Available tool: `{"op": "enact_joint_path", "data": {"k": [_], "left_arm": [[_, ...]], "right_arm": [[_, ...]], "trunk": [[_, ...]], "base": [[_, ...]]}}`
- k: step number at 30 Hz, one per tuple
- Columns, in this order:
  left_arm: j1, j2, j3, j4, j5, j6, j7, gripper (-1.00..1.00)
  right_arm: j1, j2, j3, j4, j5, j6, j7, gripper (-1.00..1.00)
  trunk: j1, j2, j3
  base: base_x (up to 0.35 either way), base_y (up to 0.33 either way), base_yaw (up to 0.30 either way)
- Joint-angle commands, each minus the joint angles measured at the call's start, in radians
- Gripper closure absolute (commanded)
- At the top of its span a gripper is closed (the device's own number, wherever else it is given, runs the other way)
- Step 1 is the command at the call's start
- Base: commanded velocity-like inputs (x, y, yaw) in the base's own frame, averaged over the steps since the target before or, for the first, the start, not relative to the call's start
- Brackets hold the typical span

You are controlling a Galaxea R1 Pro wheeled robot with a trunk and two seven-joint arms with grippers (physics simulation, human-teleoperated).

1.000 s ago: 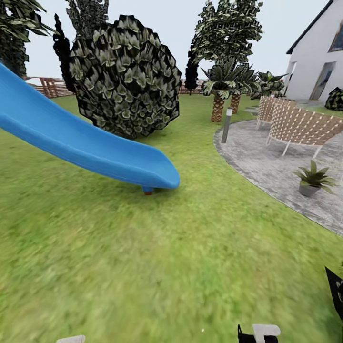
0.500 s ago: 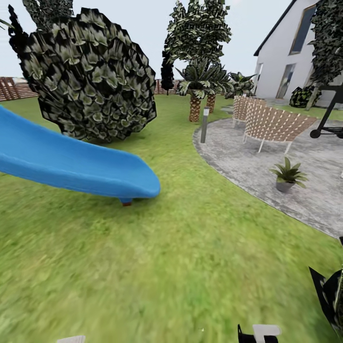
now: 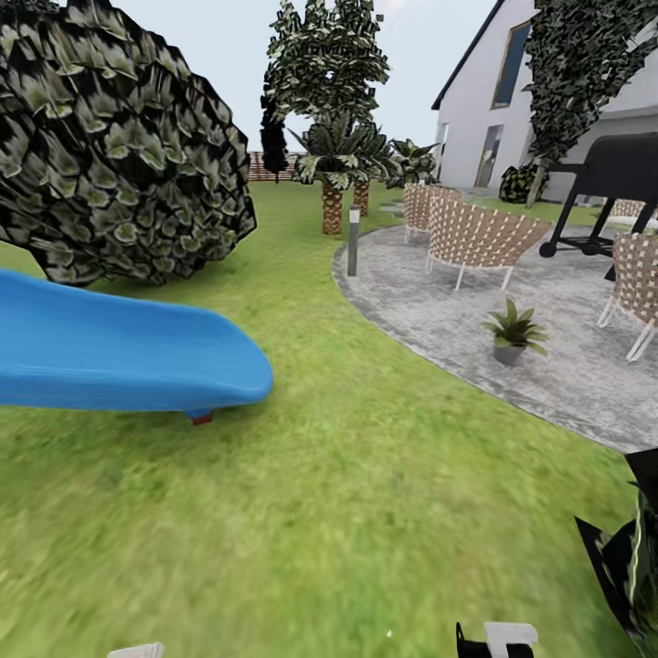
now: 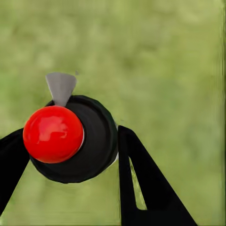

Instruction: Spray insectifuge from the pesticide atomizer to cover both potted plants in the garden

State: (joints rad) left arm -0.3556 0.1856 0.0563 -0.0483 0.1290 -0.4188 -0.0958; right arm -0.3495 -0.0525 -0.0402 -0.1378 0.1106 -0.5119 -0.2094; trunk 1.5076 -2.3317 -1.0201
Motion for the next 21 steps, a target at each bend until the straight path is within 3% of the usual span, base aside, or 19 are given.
{"op": "enact_joint_path", "data": {"k": [1,21], "left_arm": [[0.000,0.000,0.005,0.001,0.009,-0.002,-0.010,1.00],[0.000,0.000,0.005,0.001,0.009,-0.002,-0.010,1.00]], "right_arm": [[-0.001,0.000,-0.004,0.001,0.011,-0.002,-0.005,-1.00],[-0.001,0.000,-0.004,0.001,0.011,-0.002,-0.005,-1.00]], "trunk": [[0.000,0.000,-0.001],[0.000,0.000,-0.001]], "base": [[0.336,0.099,-0.279],[0.336,0.035,-0.279]]}}
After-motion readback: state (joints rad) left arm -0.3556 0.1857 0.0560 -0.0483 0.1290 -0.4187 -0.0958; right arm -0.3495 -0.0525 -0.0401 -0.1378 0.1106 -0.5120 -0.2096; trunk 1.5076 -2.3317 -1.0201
